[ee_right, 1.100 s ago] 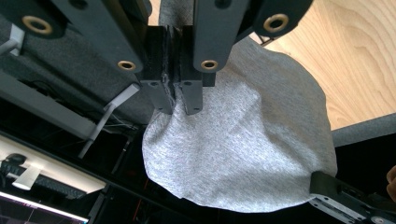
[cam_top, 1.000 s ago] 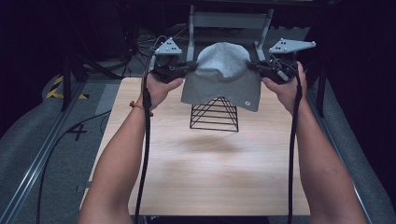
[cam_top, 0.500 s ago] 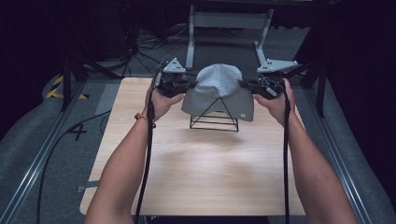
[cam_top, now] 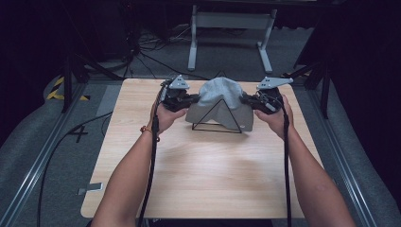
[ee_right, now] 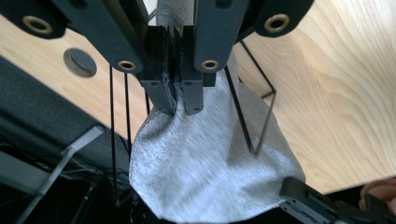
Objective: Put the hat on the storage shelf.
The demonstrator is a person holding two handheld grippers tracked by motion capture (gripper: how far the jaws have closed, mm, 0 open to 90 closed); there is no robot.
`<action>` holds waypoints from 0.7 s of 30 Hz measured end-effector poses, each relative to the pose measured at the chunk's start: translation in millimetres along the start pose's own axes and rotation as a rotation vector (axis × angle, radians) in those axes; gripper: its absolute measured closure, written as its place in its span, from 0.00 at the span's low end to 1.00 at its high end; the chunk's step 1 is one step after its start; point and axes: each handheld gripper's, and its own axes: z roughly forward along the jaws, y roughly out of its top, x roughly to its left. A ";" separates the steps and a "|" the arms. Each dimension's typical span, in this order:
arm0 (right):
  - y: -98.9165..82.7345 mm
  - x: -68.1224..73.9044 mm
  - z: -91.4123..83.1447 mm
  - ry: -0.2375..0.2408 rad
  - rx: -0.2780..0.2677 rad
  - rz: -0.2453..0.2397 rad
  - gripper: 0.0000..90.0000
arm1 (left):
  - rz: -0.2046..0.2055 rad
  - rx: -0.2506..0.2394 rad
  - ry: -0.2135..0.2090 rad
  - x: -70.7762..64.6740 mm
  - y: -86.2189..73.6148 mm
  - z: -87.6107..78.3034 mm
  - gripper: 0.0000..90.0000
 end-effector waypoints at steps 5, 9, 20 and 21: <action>-12.8 0.9 5.7 0.003 0.018 0.010 0.95 | -0.008 0.012 0.000 -0.9 -10.3 4.9 0.97; -24.2 1.1 11.0 0.007 0.033 0.029 0.95 | 0.001 0.035 0.005 -3.0 -19.4 10.8 0.97; -39.4 2.7 20.0 -0.008 0.054 0.048 0.94 | 0.005 0.058 0.037 -6.2 -31.2 17.0 0.95; -39.5 2.8 19.6 -0.008 0.053 0.046 0.94 | -0.001 0.059 0.045 -6.3 -31.4 15.9 0.92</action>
